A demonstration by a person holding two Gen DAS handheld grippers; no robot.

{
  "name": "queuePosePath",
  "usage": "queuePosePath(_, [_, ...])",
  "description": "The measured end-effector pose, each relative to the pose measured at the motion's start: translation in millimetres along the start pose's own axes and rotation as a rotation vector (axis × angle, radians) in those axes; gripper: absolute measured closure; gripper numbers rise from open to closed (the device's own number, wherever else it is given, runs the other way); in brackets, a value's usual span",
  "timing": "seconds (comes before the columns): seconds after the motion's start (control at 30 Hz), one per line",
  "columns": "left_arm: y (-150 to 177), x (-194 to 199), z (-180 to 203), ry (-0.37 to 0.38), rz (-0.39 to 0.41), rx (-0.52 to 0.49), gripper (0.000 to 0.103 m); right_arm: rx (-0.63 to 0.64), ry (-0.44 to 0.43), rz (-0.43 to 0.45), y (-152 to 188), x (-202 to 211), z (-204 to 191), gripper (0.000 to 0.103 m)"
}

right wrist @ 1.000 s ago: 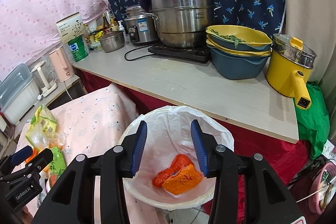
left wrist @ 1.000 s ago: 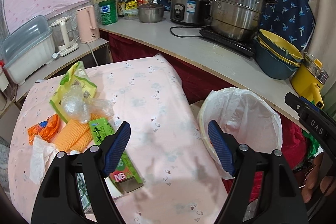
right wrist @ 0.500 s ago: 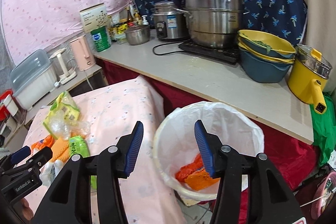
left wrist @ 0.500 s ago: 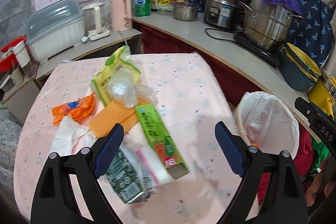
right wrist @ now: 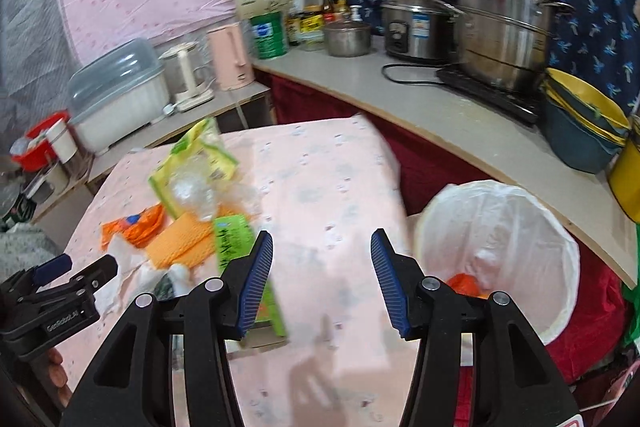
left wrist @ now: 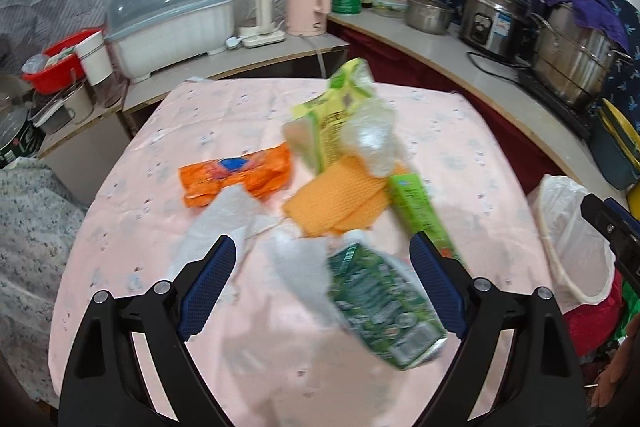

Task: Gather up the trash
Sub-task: 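Move both open tools back over the remaining trash on the table, then grasp a white tissue with the left tool while the right tool grasps another tissue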

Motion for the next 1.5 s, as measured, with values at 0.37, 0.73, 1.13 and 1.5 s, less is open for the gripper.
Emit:
queuePosePath(0.37, [48,-36,-79,-0.078,-0.106,0.023,0.019,0.136,-0.115,-0.137,57,-31,-100,0.053])
queuePosePath(0.73, [79,-87,-108,-0.008,-0.205,-0.001,0.038,0.222,-0.170,-0.269,106,-67,-162,0.057])
queuePosePath(1.13, [81,-94,-97,0.101,-0.204,0.024,0.097,0.286,-0.159,-0.403,153,-108,-183,0.083])
queuePosePath(1.5, [68,-74,-90,0.107,-0.155,0.033,0.100,0.271,-0.191,-0.364,137,-97,-181,0.096])
Point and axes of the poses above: each gripper's, at about its wrist camera, not at the fingertips, and x roughly against the way its jaws point, z to its right, y to its underside, the point moved 7 cm from there along -x, roughly the way its jaws point, and after that the axes turned 15 degrees about -x, right-handed, at the moved point
